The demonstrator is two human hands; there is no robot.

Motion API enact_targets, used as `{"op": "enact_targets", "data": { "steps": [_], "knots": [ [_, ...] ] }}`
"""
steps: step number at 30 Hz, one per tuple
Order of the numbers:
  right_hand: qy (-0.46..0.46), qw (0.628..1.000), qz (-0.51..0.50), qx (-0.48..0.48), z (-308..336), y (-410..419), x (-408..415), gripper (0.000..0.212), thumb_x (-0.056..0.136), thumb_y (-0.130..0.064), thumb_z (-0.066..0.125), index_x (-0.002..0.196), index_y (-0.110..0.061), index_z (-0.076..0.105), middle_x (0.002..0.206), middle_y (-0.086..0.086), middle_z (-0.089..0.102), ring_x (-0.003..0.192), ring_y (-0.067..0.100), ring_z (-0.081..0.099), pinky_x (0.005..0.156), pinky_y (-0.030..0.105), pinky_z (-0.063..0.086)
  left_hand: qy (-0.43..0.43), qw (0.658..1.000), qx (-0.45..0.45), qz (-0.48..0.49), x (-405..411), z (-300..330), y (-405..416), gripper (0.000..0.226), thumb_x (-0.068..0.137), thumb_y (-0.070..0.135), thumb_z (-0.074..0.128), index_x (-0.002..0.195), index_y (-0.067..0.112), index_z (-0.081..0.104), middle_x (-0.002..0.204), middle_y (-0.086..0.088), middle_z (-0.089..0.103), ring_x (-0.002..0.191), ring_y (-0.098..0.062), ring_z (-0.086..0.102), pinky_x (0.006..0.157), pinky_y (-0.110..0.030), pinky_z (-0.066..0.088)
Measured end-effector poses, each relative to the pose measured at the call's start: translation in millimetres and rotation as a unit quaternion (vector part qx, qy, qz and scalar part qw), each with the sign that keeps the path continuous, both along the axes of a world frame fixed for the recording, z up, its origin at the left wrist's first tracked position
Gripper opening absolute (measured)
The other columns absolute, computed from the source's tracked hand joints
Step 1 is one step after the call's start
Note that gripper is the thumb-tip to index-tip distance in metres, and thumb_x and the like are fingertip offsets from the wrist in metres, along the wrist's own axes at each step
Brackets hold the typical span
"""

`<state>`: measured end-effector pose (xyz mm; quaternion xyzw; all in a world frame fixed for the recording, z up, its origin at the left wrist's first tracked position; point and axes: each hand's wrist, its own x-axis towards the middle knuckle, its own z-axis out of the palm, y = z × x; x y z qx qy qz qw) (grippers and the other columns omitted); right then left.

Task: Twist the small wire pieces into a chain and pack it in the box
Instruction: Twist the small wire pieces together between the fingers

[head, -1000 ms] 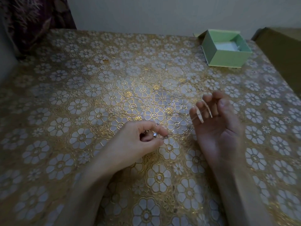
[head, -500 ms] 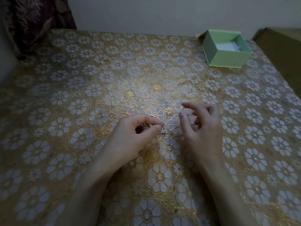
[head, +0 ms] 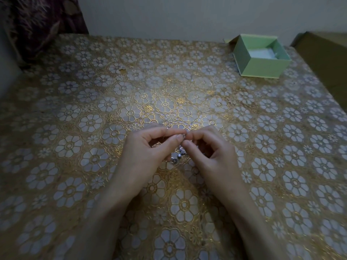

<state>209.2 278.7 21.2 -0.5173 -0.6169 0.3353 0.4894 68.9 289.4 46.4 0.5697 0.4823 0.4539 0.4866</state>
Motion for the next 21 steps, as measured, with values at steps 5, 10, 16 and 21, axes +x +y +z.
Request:
{"op": "enact_targets", "data": {
  "steps": [5,10,16,21],
  "knots": [
    [0.049,0.999,0.015,-0.017,3.3,0.3,0.6,0.007,0.080,-0.019,0.062,0.073,-0.022,0.062,0.077,0.000,0.057,0.066,0.005,0.048,0.060,0.014,0.036,-0.017,1.000,-0.009,0.004,1.2,2.0,0.3,0.011,0.078,0.010,0.067,0.085,0.016,0.074,0.075,-0.002,0.067,0.061,-0.008,0.063,0.057,-0.014,0.049],
    [0.037,0.999,-0.004,-0.010,3.1,-0.1,1.8,0.007,0.078,-0.017,0.062,0.071,-0.016,0.060,0.077,-0.003,0.057,0.066,0.016,0.050,0.059,0.018,0.038,0.046,0.998,0.022,0.021,0.0,-2.5,1.6,0.012,0.078,0.010,0.071,0.081,0.021,0.073,0.082,-0.001,0.067,0.071,-0.013,0.067,0.065,-0.025,0.056],
    [0.007,1.000,-0.021,0.012,4.0,-0.5,1.7,0.011,0.077,-0.014,0.061,0.070,-0.021,0.056,0.075,-0.005,0.054,0.066,0.009,0.048,0.060,0.015,0.037,0.097,0.994,0.054,0.010,2.2,-3.0,0.2,0.017,0.081,0.005,0.069,0.076,0.021,0.067,0.081,0.000,0.065,0.067,-0.002,0.060,0.055,-0.008,0.044],
    [0.045,0.999,-0.026,-0.006,5.6,-0.3,4.9,0.009,0.078,-0.015,0.058,0.069,-0.016,0.056,0.071,-0.007,0.053,0.065,0.008,0.048,0.059,0.020,0.037,0.082,0.996,0.045,0.012,-0.4,-4.3,1.2,0.019,0.081,0.004,0.067,0.074,0.021,0.067,0.074,0.006,0.066,0.065,-0.001,0.060,0.053,-0.015,0.049]
  ]
}}
